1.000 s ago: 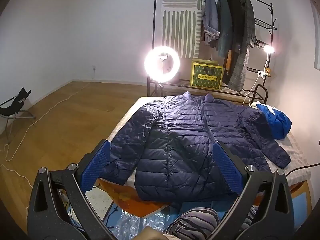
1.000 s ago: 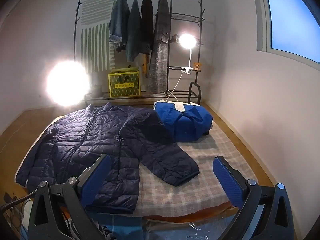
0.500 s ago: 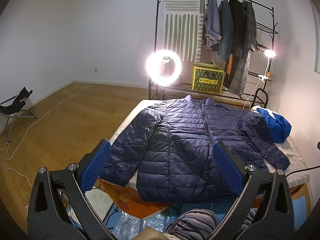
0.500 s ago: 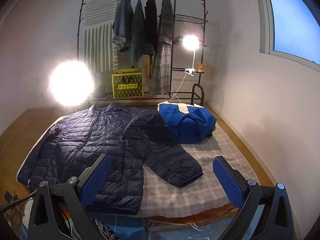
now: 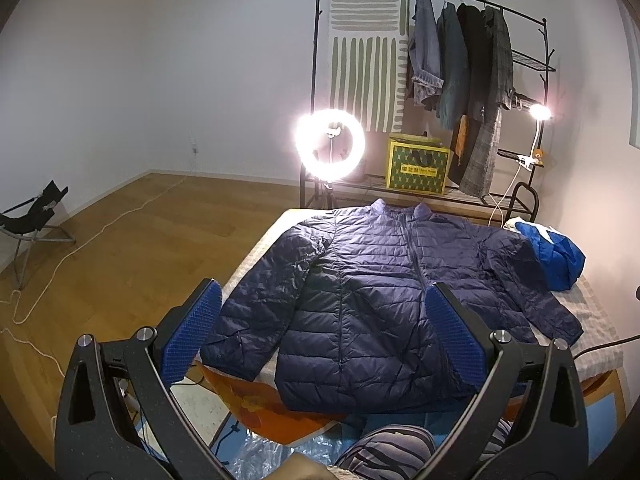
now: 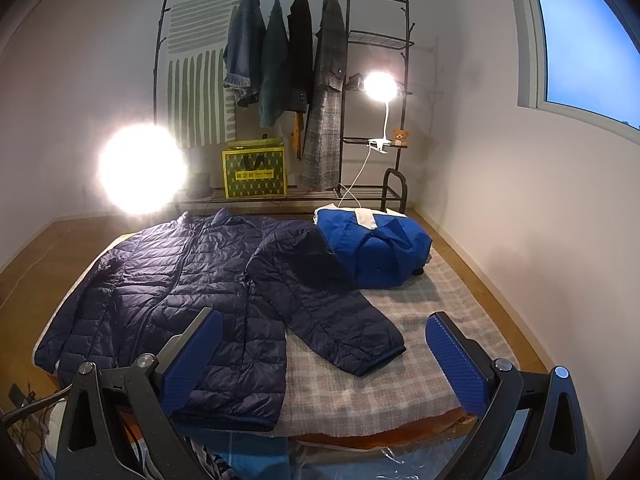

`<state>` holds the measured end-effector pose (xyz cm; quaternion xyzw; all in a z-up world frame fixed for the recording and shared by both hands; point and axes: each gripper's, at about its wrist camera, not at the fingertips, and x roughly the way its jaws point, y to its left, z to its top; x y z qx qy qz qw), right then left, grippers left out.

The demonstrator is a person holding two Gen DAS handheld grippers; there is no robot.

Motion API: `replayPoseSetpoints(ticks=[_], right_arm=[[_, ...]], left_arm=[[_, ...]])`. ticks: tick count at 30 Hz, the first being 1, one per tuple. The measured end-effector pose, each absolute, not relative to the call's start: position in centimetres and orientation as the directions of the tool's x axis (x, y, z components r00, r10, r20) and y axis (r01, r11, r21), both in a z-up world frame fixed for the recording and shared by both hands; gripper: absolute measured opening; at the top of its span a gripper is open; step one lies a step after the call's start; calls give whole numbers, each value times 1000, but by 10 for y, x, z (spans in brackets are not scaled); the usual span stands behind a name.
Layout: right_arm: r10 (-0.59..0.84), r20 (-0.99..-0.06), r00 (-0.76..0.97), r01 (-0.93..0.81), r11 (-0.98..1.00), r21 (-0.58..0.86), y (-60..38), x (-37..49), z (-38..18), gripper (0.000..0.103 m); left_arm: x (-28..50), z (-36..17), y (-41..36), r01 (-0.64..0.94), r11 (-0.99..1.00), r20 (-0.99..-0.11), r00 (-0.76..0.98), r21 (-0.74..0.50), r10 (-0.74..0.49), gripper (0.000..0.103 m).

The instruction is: Fold large clothes

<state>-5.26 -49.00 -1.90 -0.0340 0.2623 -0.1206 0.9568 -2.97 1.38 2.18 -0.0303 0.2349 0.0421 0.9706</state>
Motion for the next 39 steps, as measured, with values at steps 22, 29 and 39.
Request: replayPoseSetpoints(ticks=[22,29,39], right_arm=[[-238,-491,838,202,971,-126,-482,-50,-18,103],[-235,-494,837,199,972,-125,-480,-48,-18,103],[-232,-496,837,193,973,-129,-477,-46,-21,103]], left_arm=[[-29,20,18,-99,994,-450,890,-42,70,103],[-27,16,21,-101,994,-455,888,-43,70,103],[-19,6,26,-110,993,-472,878,-46,76,103]])
